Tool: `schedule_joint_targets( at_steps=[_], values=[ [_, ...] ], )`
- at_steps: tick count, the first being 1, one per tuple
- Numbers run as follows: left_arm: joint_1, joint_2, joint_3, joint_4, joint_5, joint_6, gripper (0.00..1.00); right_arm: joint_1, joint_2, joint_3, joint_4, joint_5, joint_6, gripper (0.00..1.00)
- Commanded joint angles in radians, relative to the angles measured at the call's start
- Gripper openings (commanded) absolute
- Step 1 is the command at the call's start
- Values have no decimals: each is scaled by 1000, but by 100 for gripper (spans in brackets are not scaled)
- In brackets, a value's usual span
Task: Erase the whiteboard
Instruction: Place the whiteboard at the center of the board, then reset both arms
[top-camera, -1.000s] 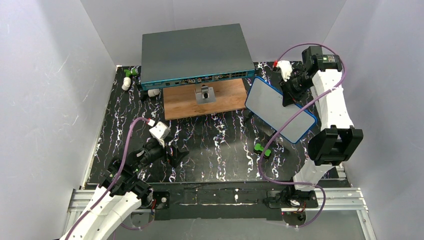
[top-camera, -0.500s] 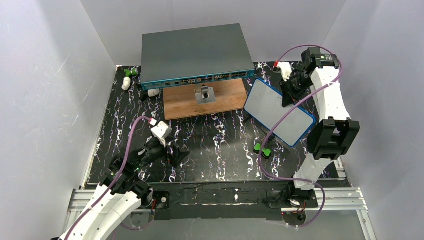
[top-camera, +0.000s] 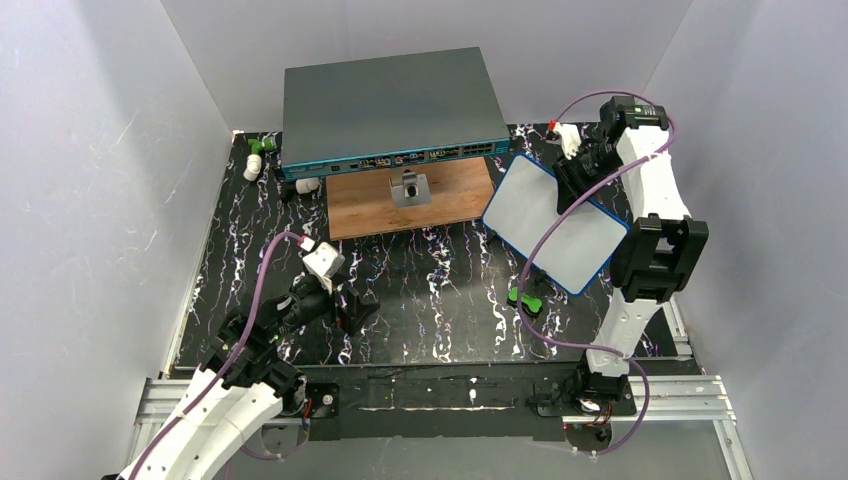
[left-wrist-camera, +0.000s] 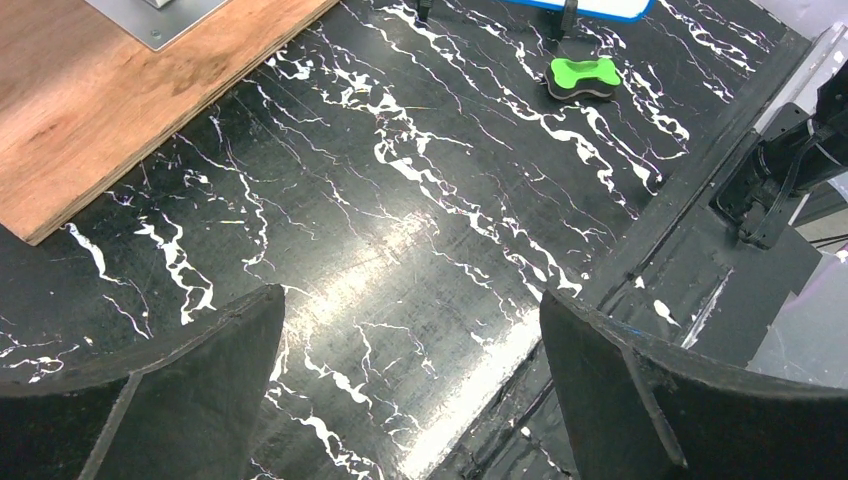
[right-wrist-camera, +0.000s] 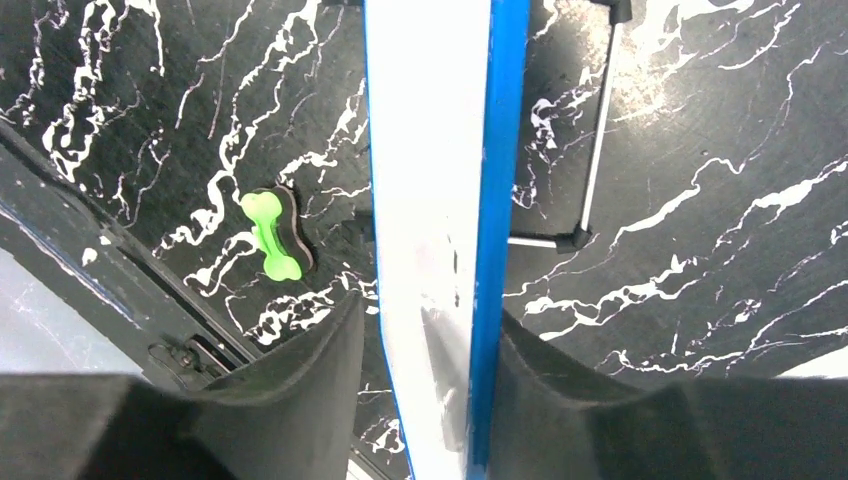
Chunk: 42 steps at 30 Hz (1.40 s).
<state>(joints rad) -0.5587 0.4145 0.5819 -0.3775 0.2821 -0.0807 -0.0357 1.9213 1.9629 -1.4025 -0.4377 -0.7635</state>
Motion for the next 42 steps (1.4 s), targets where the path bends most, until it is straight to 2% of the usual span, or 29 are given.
schedule_joint_targets(
  at_steps=[1, 3, 15, 20, 22, 24, 26, 29, 30, 33, 42],
  values=[
    [-2, 10, 6, -3, 26, 7, 98, -9, 0, 52, 10, -12, -4, 55],
    [-1, 12, 6, -1, 28, 7, 98, -16, -8, 61, 31, -10, 12, 60],
    [-1, 7, 6, 0, 21, 1, 98, -76, -55, 120, 125, 47, 85, 71],
    [-1, 2, 23, 10, -15, -34, 98, -116, -187, 149, 194, 75, 143, 73],
    [-1, 6, 35, 10, -43, -46, 98, -139, -289, 83, 282, 43, 210, 75],
    [-1, 21, 52, 10, -89, -51, 98, -184, -423, -39, 424, 3, 346, 80],
    [-1, 40, 78, 1, -142, -53, 98, -205, -562, -178, 608, 63, 512, 87],
    [-1, 65, 130, -33, -246, -61, 98, -220, -769, -398, 811, 139, 655, 88],
    [-1, 68, 146, -48, -265, -61, 98, -220, -835, -444, 838, 141, 684, 88],
    [0, 62, 176, -73, -323, -59, 98, -221, -897, -465, 815, 146, 741, 88],
    [-1, 43, 153, -75, -310, -49, 98, -221, -913, -482, 791, 140, 776, 88]
  ],
)
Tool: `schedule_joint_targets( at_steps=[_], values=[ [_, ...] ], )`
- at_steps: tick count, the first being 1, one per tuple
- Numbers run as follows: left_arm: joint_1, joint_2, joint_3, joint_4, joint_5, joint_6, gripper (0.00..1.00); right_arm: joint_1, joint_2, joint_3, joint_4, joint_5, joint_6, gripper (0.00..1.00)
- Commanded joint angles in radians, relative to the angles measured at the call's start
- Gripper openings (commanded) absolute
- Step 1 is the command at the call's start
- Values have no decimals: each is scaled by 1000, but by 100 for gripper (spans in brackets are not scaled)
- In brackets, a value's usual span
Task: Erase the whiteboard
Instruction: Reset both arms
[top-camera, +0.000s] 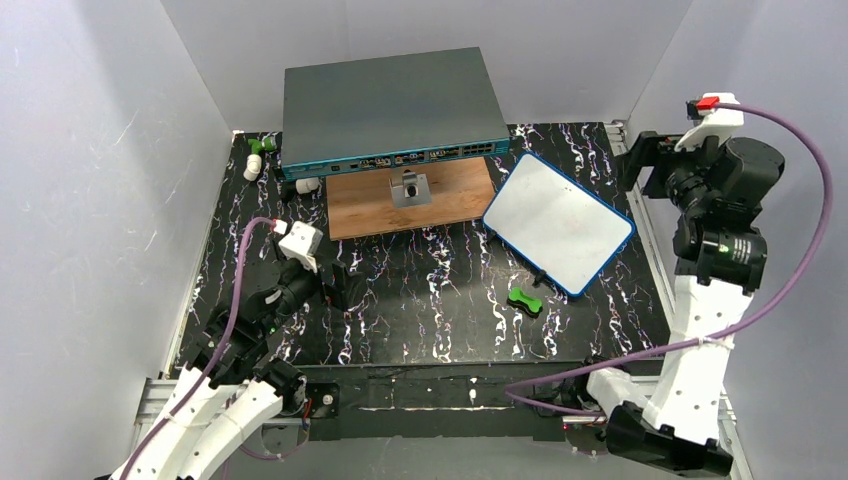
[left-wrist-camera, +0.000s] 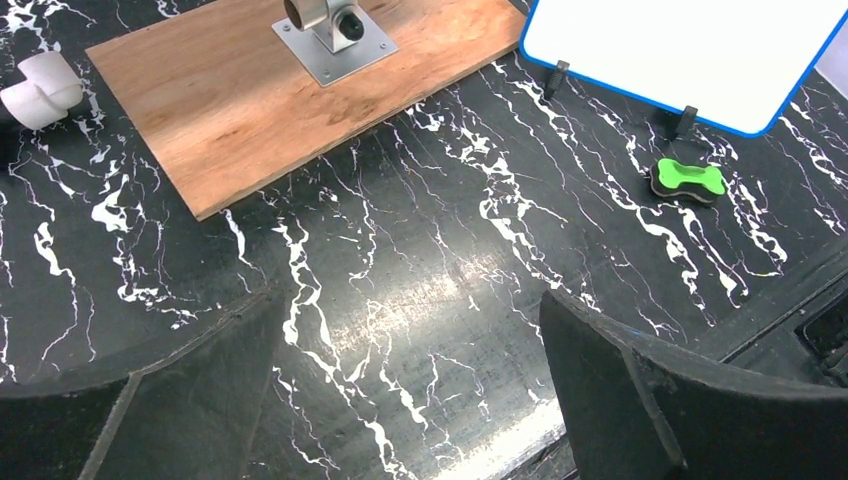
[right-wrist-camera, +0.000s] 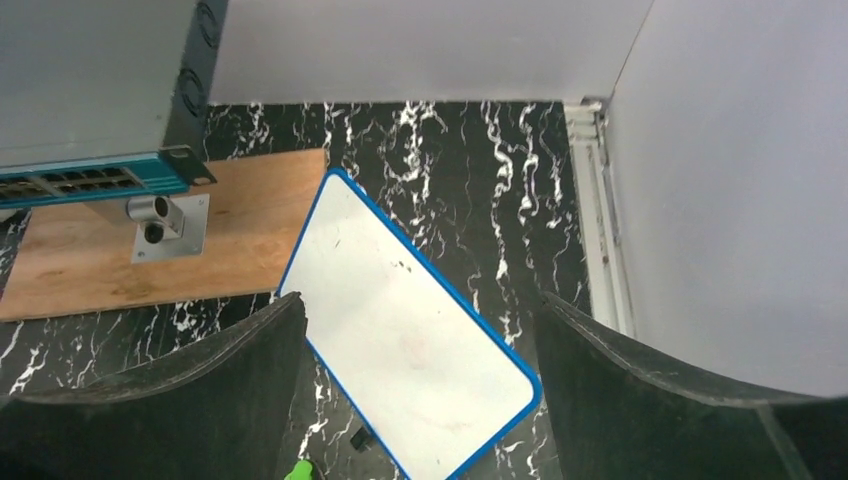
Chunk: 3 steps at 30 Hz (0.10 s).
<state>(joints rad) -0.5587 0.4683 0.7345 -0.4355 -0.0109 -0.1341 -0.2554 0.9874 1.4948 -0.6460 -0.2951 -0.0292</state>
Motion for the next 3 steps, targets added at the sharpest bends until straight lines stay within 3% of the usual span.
schedule_joint_targets(
  at_steps=[1, 3],
  values=[
    [-1, -12, -9, -12, -16, 6, 98, -1, 36, -5, 18, -8, 46, 88],
    [-1, -16, -30, -4, -15, 10, 98, -1, 74, 18, -8, 1, 61, 88]
  ],
)
